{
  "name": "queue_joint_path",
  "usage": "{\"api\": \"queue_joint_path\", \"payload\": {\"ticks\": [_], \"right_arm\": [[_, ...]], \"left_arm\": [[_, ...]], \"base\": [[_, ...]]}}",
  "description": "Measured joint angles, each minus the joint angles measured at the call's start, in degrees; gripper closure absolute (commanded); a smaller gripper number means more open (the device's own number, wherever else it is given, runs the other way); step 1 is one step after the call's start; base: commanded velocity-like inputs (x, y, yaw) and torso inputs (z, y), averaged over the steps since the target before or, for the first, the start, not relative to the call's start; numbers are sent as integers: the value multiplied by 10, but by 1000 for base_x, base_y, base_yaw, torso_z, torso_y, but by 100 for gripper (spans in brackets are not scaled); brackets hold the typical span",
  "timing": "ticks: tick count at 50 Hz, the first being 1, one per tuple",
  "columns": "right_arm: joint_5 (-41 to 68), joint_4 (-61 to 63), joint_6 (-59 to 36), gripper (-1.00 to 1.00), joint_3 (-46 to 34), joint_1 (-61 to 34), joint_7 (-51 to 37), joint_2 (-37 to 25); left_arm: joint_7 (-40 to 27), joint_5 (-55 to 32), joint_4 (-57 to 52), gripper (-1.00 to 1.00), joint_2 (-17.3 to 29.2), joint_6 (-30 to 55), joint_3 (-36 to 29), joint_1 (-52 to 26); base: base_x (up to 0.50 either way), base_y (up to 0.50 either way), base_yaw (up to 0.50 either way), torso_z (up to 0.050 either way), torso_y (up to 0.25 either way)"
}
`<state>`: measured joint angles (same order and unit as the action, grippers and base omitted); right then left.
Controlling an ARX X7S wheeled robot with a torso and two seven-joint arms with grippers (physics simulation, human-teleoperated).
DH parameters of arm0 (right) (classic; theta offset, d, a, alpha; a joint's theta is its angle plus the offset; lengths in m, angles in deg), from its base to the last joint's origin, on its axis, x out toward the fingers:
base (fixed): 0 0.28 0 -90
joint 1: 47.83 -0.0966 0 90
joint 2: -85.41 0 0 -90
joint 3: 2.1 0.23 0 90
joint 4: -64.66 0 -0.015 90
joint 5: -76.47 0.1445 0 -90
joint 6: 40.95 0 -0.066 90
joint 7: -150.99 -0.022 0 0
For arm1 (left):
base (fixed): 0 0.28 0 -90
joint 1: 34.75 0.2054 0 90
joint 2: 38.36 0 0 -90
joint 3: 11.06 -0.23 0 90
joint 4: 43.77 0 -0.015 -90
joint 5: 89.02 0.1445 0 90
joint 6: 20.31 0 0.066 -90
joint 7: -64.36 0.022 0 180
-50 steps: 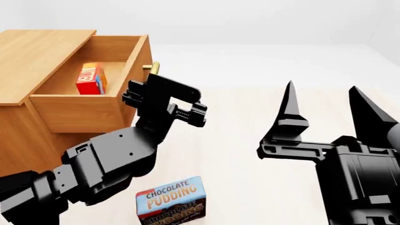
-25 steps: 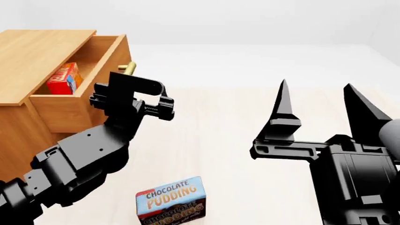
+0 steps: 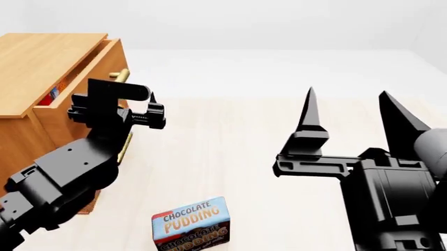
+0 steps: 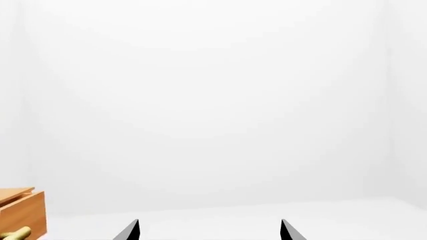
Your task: Put the butter at the back in the top drawer of the cabinet and close it.
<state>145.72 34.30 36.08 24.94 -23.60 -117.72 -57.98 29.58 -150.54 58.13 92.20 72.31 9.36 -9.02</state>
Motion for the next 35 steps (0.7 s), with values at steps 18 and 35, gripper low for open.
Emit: {"api": "queue_joint_path", "payload": {"ticks": [18,35], "right_arm": [[12,-12,-36,-100,26,10,-4,32],[8,-20,-50,-100,39,24,3,52]], "left_arm": [[33,28,91,-100,-2,-39,28,20],[44,26,96,-100,6,-59,27,26]], "base": [[3,0,-1,0,0],[1,0,0,0,0]]}}
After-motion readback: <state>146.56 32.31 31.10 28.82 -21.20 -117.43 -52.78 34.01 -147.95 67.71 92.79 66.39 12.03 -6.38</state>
